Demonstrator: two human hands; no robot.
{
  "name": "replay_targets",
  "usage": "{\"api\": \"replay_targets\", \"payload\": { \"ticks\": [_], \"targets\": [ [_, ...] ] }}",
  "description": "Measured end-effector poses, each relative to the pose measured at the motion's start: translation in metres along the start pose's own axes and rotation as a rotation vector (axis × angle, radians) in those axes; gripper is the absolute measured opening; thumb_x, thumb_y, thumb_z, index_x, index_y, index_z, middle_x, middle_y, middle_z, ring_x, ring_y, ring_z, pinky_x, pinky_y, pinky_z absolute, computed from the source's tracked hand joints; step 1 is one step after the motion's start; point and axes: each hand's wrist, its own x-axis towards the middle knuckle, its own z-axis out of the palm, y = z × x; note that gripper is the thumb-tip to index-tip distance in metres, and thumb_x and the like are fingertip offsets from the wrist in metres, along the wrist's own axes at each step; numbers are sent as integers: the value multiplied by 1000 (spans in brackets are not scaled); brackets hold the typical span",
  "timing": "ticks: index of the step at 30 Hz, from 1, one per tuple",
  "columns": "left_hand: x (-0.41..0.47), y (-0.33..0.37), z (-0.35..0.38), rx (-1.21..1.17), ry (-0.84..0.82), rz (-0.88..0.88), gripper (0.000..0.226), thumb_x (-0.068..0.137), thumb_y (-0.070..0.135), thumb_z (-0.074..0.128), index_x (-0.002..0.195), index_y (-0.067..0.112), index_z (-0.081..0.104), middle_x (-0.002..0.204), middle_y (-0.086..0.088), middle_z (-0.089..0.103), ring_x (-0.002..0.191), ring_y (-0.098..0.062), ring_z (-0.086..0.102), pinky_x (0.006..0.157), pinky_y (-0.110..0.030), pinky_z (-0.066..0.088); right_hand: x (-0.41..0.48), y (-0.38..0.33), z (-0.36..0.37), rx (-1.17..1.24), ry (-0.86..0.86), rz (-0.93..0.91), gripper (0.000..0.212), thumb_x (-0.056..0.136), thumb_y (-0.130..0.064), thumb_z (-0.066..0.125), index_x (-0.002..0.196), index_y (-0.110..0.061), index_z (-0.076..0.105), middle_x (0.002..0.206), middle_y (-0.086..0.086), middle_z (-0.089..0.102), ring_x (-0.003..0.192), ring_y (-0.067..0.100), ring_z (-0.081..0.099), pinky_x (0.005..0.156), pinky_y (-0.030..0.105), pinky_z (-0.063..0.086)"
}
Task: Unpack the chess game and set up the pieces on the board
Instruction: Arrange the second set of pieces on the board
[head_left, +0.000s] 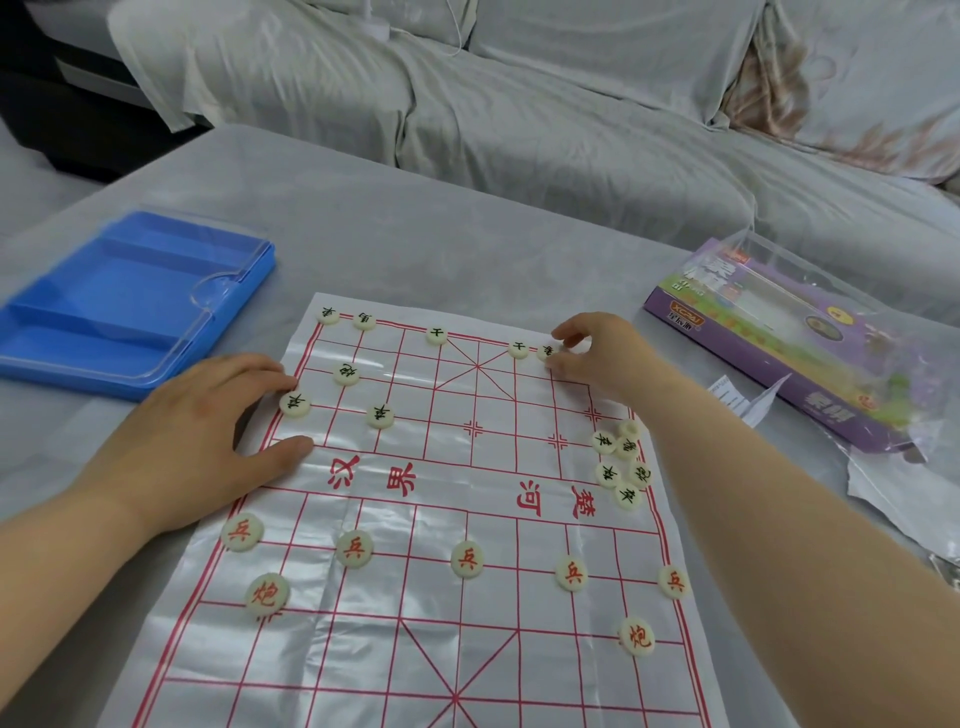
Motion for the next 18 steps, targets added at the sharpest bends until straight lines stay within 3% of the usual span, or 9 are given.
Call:
{"api": "replay_targets", "payload": {
  "ticks": [6,12,18],
  "targets": [
    [0,0,0,5,-11,-6,64,72,45,65,129,22,47,137,2,43,123,-19,40,103,-38,33,1,-1,3,-40,17,1,27,88,-22,57,113,-13,61,121,5,54,110,20,50,79,21,34],
    [0,-1,1,-10,12,1,61,71,41,68,126,20,51,133,1,46,120,-20,43,101,-38,34,-1,0,0,-37,9,-18,30,88,-16,55,119,-15,57,121,4,55,109,20,51,81,22,35],
    [1,-2,2,-6,-5,-4,61,72,41,67,127,19,50,134,0,46,121,-21,42,102,-39,34,-22,8,-16,-26,51,-102,23,87,-16,57,110,-19,60,104,-5,54,76,5,43,68,16,33]
  ]
}}
